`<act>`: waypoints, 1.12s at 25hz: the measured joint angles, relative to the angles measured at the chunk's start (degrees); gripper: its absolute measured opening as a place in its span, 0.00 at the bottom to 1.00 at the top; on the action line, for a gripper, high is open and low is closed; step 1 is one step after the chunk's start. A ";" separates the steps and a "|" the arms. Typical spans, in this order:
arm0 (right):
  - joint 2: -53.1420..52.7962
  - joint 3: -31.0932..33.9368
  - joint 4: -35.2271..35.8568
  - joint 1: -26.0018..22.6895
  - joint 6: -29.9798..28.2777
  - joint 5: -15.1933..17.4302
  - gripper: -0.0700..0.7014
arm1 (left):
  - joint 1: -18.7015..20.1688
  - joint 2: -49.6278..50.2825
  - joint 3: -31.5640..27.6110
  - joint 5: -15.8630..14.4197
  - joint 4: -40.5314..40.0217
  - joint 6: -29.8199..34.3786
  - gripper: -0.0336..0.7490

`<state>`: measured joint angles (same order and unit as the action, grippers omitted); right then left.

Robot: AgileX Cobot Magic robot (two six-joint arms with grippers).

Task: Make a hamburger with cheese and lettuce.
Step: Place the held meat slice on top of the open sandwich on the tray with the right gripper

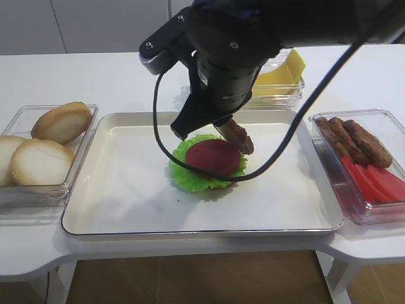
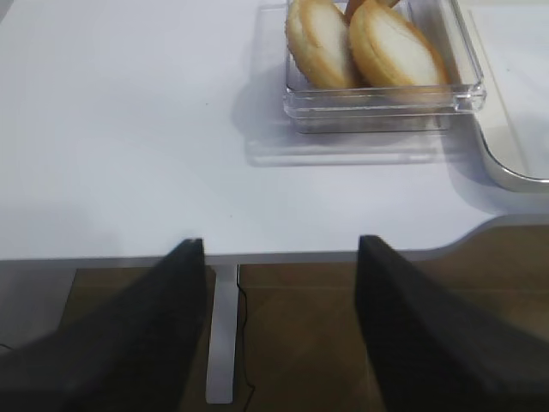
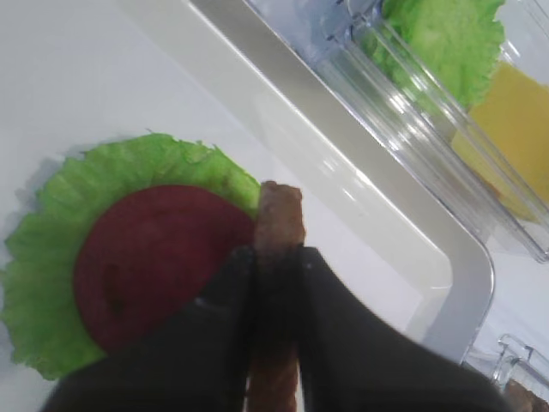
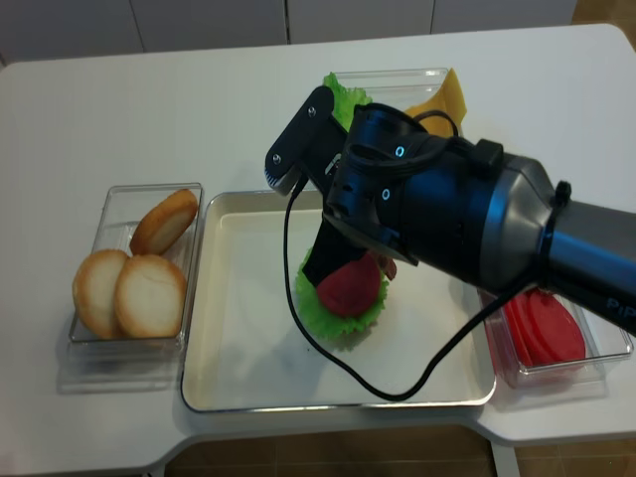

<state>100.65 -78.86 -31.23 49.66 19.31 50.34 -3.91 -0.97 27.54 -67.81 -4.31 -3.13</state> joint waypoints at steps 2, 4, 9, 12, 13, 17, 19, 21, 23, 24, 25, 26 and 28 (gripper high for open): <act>0.00 0.00 0.22 0.00 0.00 0.00 0.25 | 0.00 0.00 0.00 0.00 0.00 0.00 0.57; 0.00 0.00 0.59 0.00 0.00 0.00 0.25 | 0.00 0.00 0.00 0.00 0.00 0.00 0.57; 0.00 0.00 0.94 0.00 0.00 0.00 0.25 | 0.00 0.00 0.00 0.00 0.00 0.00 0.57; 0.10 0.00 1.07 0.00 0.00 -0.11 0.25 | 0.00 0.00 0.00 0.00 0.00 0.00 0.57; 0.10 0.00 1.18 0.00 0.00 -0.22 0.25 | 0.00 0.00 0.00 0.00 0.00 0.00 0.57; 0.10 0.00 2.11 0.00 0.00 -0.58 0.25 | 0.00 0.00 0.00 0.00 0.00 0.00 0.57; 0.10 0.00 2.59 0.00 0.00 -0.68 0.25 | 0.00 0.00 0.00 0.00 0.00 0.00 0.57; 0.10 0.00 2.86 0.00 0.00 -0.68 0.25 | 0.00 0.00 0.00 0.00 0.00 0.00 0.57; 0.10 0.00 3.08 0.00 0.00 -0.68 0.25 | 0.00 0.00 0.00 0.00 0.00 0.00 0.57; 0.10 0.00 3.11 0.00 0.00 -0.68 0.26 | 0.00 0.00 0.00 0.00 0.00 0.00 0.57; 0.10 0.00 3.11 0.00 0.00 -0.68 0.28 | 0.00 0.00 0.00 0.00 0.00 0.00 0.57; 0.10 0.00 3.21 0.00 0.00 -0.68 0.30 | 0.00 0.00 0.00 0.00 0.00 0.00 0.57; 0.10 0.00 3.57 0.00 0.00 -0.81 0.35 | 0.00 0.00 0.00 0.00 0.00 0.00 0.57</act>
<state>100.75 -78.86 -27.66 49.66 19.31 49.53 -3.91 -0.97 27.54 -67.81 -4.31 -3.13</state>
